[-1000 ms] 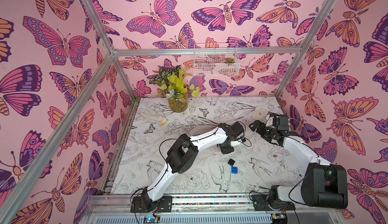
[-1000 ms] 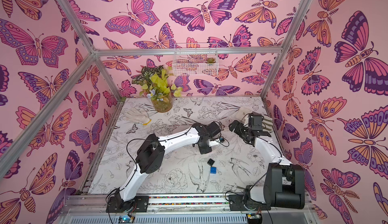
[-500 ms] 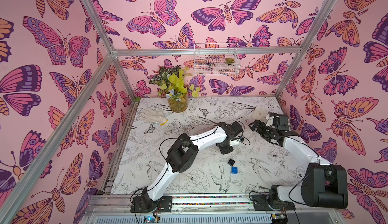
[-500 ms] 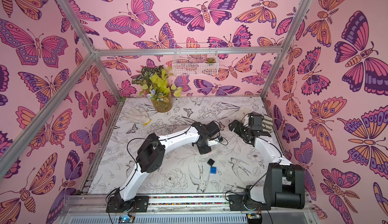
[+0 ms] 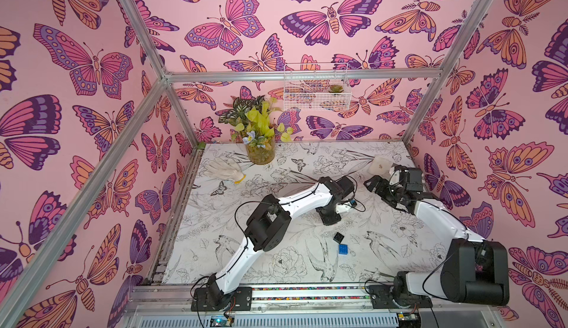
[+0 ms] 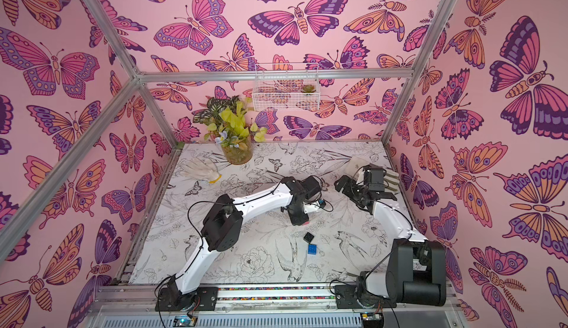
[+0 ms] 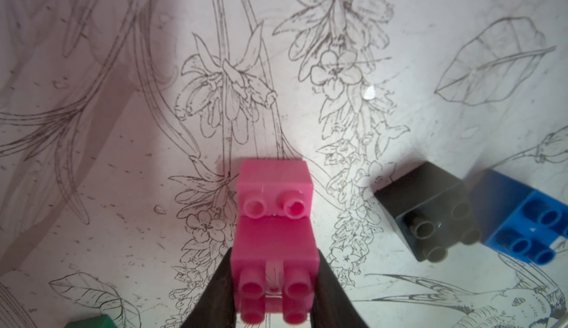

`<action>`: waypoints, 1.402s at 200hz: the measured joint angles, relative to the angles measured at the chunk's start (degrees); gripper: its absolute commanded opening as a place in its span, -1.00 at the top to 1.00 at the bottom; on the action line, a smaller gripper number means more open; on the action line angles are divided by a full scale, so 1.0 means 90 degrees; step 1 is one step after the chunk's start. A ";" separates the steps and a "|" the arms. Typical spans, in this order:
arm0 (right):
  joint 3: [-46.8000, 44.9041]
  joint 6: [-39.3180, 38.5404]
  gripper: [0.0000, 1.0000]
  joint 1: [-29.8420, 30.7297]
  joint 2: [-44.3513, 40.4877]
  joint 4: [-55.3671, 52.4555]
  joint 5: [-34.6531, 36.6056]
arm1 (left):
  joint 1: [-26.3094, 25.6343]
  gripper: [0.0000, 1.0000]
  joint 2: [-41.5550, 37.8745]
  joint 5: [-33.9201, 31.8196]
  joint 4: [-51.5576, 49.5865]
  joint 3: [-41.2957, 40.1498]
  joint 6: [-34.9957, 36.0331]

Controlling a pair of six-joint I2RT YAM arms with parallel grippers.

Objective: Assemble the letter v with lego
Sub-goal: Assemble the lego brick with the lego brick, then pick up the lego brick from the center of the board.

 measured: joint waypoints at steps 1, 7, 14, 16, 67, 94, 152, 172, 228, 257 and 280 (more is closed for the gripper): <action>0.0000 0.0000 -0.98 0.0000 0.0000 0.0000 0.0000 | 0.0000 0.48 0.0005 0.0000 -0.0010 0.0012 0.0000; 0.0000 0.0000 -0.98 0.0000 0.0000 0.0000 0.0000 | 0.0000 0.48 0.0056 -0.0002 -0.0078 0.0100 0.0000; 0.0002 0.0000 -0.98 0.0000 0.0000 0.0000 0.0000 | 0.0000 0.49 0.0109 -0.0015 -0.0158 0.0199 -0.0002; 0.0000 0.0000 -0.98 0.0000 0.0000 0.0000 0.0000 | -0.0002 0.49 0.0117 -0.0017 -0.0177 0.0219 -0.0002; 0.0000 0.0002 -0.98 0.0000 0.0000 0.0002 -0.0002 | -0.0017 0.50 0.0274 -0.0049 -0.0418 0.0505 -0.0029; 0.0000 0.0000 -0.98 0.0000 0.0000 0.0002 -0.0005 | -0.0044 0.16 0.0274 -0.0073 -0.0418 0.0505 -0.0080; 0.0000 0.0002 -0.98 0.0000 0.0000 0.0027 -0.0010 | -0.0204 -0.15 0.0430 -0.0238 -0.0267 0.0372 -0.0199; -0.0005 0.0000 -0.98 0.0000 0.0000 0.0044 -0.0010 | -0.0216 -0.17 0.0430 -0.0243 -0.0267 0.0374 -0.0223; -0.0015 0.0000 -0.98 0.0000 0.0000 0.0044 -0.0022 | -0.0216 0.00 0.0423 -0.0369 -0.0107 0.0323 -0.0335; -0.0015 0.0000 -0.98 0.0000 0.0000 0.0044 -0.0027 | -0.0177 0.14 0.0418 -0.0423 0.0049 0.0311 -0.0391; -0.0015 0.0000 -0.98 0.0000 0.0000 0.0044 -0.0027 | -0.0148 0.16 0.0418 -0.0401 0.0102 0.0306 -0.0401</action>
